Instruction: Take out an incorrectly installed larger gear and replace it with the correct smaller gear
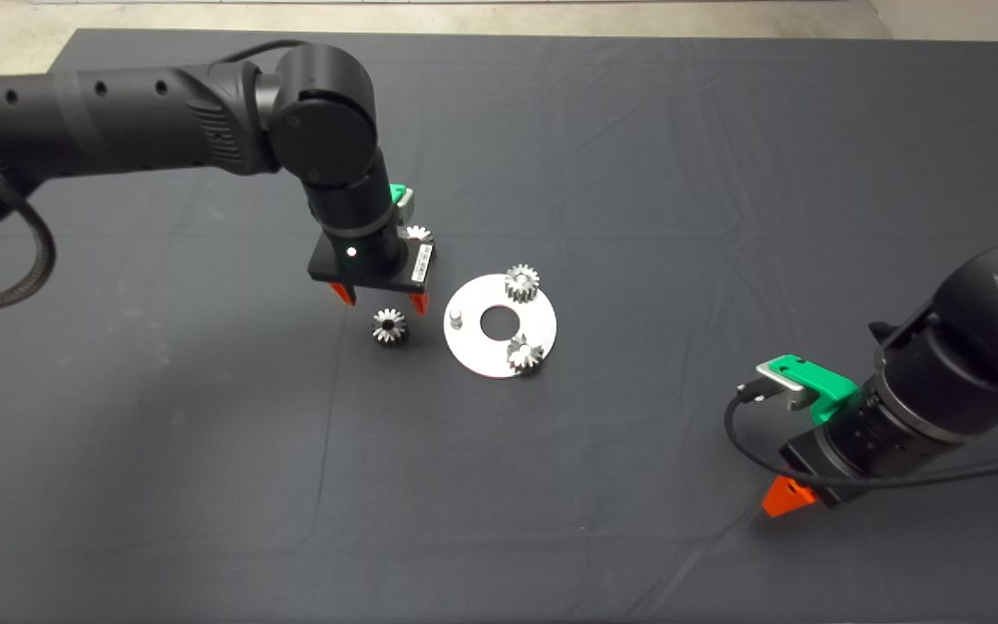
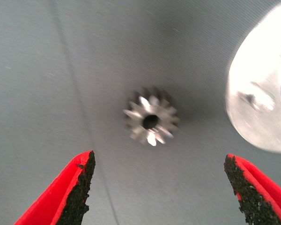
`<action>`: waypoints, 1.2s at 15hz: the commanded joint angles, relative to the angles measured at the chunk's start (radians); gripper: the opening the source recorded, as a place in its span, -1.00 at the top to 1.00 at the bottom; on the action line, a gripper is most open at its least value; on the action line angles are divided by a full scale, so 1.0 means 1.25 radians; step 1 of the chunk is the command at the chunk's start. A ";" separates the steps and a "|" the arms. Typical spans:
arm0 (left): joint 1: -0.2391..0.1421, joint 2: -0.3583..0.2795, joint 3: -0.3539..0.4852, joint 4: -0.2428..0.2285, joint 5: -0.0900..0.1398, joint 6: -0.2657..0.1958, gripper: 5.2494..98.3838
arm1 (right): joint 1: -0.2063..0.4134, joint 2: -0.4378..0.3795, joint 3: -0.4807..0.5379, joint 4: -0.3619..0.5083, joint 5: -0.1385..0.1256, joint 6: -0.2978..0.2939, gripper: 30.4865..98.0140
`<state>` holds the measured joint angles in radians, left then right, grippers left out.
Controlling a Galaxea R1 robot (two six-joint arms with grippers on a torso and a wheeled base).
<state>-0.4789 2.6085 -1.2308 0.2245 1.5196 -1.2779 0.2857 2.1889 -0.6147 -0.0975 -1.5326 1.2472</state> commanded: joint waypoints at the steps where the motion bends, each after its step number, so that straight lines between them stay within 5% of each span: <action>1: 0.010 0.000 -0.013 -0.002 0.035 0.015 -0.37 | 0.013 0.001 -0.001 0.020 -0.071 0.002 -0.30; 18: 0.055 0.023 -0.065 0.035 0.024 0.039 -0.37 | 0.014 0.004 -0.001 0.020 -0.069 0.001 -0.30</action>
<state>-0.4017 2.6291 -1.2970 0.2553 1.5206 -1.2362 0.2857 2.1894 -0.6166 -0.0974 -1.5313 1.2468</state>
